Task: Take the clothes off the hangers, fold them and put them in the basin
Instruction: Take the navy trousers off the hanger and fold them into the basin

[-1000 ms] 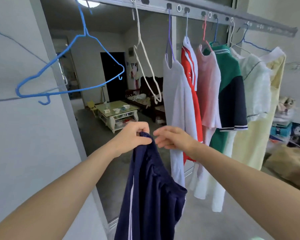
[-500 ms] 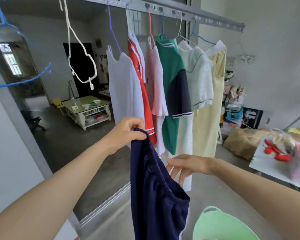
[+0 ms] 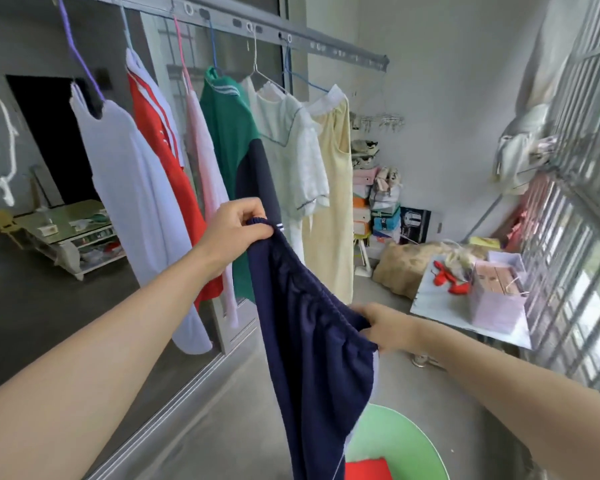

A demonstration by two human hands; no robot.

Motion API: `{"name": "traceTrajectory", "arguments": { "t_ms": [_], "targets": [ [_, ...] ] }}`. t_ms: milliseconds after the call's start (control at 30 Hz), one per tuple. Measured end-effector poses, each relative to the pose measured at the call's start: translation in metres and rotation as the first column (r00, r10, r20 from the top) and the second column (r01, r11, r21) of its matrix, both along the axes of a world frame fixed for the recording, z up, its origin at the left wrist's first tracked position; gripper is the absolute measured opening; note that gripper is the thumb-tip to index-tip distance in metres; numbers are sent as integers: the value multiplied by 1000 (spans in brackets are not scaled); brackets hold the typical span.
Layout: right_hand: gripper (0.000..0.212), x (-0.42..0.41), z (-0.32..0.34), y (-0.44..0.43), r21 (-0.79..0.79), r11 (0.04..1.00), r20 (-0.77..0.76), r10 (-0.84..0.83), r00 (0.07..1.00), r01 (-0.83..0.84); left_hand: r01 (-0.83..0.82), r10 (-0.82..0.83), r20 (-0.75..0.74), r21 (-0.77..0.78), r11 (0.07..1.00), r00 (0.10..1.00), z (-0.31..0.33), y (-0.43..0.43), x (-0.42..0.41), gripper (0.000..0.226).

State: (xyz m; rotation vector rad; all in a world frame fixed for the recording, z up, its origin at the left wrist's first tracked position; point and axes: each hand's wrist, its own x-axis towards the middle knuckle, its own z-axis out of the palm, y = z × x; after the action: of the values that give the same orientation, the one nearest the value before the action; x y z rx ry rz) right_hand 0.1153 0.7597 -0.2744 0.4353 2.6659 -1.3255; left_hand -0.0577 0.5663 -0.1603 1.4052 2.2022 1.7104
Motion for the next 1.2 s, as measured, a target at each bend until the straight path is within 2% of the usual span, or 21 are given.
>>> {"name": "traceTrajectory", "arguments": {
  "t_ms": [100, 200, 267, 333, 400, 467, 533, 633, 767, 867, 933, 967, 1067, 1133, 1200],
  "targets": [
    [45, 8, 17, 33, -134, 975, -121, -191, 974, 175, 10, -10, 44, 5, 1000, 999, -1, 18, -11, 22],
    [44, 17, 43, 48, -422, 851, -239, -435, 868, 311, 45, -42, 91, -31, 999, 995, -2, 37, -27, 15],
    [37, 18, 58, 56, -509, 797, -276, -509, 815, 325, 91, -84, 96, -64, 994, 992, -1, 47, -36, 18],
    [29, 22, 68, 64, -438, 817, -294, -525, 799, 376, 154, -144, 102, -100, 983, 984, 2, 59, -42, 25],
    [40, 30, 80, 74, -277, 863, -341, -500, 796, 423, 212, -193, 128, -150, 966, 973, 5, 73, -49, 32],
    [39, 36, 91, 82, -95, 910, -370, -410, 834, 405, 265, -237, 152, -195, 944, 959, 7, 80, -56, 29],
    [43, 38, 101, 86, 22, 919, -380, -356, 853, 394, 352, -308, 196, -256, 900, 931, 10, 85, -65, 23],
    [48, 38, 110, 89, 227, 881, -410, -300, 861, 415, 437, -378, 223, -380, 815, 899, 11, 93, -77, 20],
    [34, 39, 117, 88, 367, 799, -430, -309, 848, 477, 467, -464, 176, -605, 644, 868, 9, 104, -83, 29],
    [25, 38, 121, 87, 464, 726, -406, -335, 850, 508, 496, -479, 217, -631, 596, 851, 6, 111, -85, 24],
    [25, 41, 122, 89, 484, 686, -394, -383, 835, 543, 530, -456, 291, -611, 587, 841, 6, 116, -87, 19],
    [26, 44, 122, 89, 478, 675, -391, -409, 824, 562, 547, -441, 333, -604, 579, 834, 7, 119, -88, 23],
    [21, 56, 127, 92, 422, 650, -406, -488, 772, 632, 599, -403, 447, -528, 602, 799, 10, 131, -83, 51],
    [22, 61, 131, 92, 247, 675, -422, -571, 704, 695, 636, -397, 521, -440, 633, 756, 12, 138, -79, 56],
    [27, 62, 134, 93, 46, 679, -439, -645, 625, 733, 645, -386, 565, -381, 662, 730, 13, 145, -74, 42]
  ]
}}
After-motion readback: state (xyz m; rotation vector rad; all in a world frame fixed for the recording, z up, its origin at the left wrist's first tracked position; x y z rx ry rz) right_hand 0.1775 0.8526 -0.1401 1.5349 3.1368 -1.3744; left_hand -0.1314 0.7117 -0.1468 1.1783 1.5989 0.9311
